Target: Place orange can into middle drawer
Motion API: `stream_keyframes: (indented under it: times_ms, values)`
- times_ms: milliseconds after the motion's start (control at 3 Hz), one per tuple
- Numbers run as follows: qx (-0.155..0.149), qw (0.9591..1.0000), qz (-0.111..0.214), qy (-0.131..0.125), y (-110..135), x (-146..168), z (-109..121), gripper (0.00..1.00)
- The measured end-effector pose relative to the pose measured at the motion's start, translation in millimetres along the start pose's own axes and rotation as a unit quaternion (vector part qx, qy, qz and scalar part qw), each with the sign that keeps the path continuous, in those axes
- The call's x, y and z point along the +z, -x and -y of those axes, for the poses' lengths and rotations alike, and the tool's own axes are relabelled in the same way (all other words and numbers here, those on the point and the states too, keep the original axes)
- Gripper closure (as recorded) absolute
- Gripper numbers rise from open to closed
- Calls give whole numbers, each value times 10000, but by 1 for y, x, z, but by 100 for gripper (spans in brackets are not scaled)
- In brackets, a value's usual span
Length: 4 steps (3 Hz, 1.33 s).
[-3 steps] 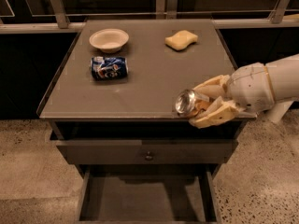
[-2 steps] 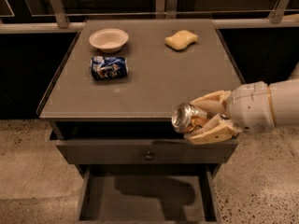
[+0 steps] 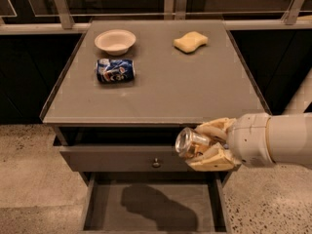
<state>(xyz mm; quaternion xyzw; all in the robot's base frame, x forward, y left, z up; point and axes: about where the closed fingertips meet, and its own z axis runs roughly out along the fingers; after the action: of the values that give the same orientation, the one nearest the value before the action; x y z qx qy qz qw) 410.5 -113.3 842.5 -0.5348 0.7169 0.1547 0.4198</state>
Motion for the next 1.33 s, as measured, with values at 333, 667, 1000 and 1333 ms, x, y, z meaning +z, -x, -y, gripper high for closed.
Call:
stream_keyframes:
  times_ms: [333, 667, 1000, 1333]
  values:
    - [46, 9997, 210, -114, -15, 7, -6, 100]
    - [368, 9980, 386, -340, -60, 29, -15, 100]
    - [704, 9956, 434, -432, -96, 47, -26, 100]
    - [952, 9936, 493, -349, -121, 69, -34, 100]
